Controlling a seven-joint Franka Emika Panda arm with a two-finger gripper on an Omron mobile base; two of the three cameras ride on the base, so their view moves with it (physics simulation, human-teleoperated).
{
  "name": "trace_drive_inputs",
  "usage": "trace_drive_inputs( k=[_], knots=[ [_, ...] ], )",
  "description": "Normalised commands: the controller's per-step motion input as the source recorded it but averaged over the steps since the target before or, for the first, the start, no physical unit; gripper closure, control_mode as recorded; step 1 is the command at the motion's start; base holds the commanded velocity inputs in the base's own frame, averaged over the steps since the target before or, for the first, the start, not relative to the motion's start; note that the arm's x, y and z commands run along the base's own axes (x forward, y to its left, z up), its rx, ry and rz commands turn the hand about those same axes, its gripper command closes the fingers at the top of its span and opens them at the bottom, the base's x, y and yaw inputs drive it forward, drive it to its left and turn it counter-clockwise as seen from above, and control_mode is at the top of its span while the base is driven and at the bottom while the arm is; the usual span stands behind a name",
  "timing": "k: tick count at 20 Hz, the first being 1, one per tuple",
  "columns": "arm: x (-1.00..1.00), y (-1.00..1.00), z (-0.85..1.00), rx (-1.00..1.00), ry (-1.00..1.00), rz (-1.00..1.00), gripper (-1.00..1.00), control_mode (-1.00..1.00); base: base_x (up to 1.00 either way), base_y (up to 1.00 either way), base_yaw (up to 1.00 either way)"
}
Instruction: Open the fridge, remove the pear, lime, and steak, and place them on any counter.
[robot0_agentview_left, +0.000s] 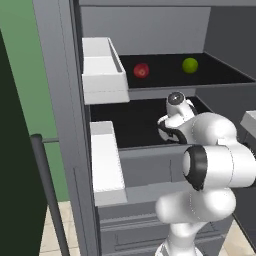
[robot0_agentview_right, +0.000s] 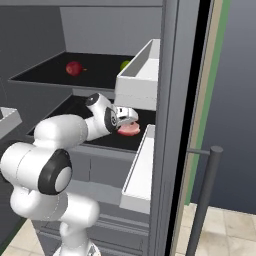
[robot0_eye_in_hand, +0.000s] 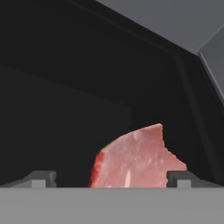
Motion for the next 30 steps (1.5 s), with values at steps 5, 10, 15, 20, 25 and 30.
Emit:
trace_drive_inputs(
  k=[5,10,15,20,25,30],
  knots=[
    [-0.61,-0.17,-0.83,-0.01,0.00,0.00,-1.00,-1.00,0.00,0.00,0.00],
    [-0.74,-0.03,-0.75,-0.02,0.00,0.00,-1.00,-1.00,0.00,0.00,0.00],
    [0.19,-0.45,-0.37,0.00,0.00,0.00,-1.00,-1.00,0.00,0.00,0.00],
    [-0.11,-0.59,-0.68,0.00,0.01,0.00,1.00,-1.00,0.00,0.00,0.00],
    [-0.39,-0.19,-0.80,0.00,0.01,0.00,1.00,-1.00,0.00,0.00,0.00],
    [-0.13,-0.03,-0.38,0.00,0.00,0.00,1.00,-1.00,0.00,0.00,0.00]
  ],
)
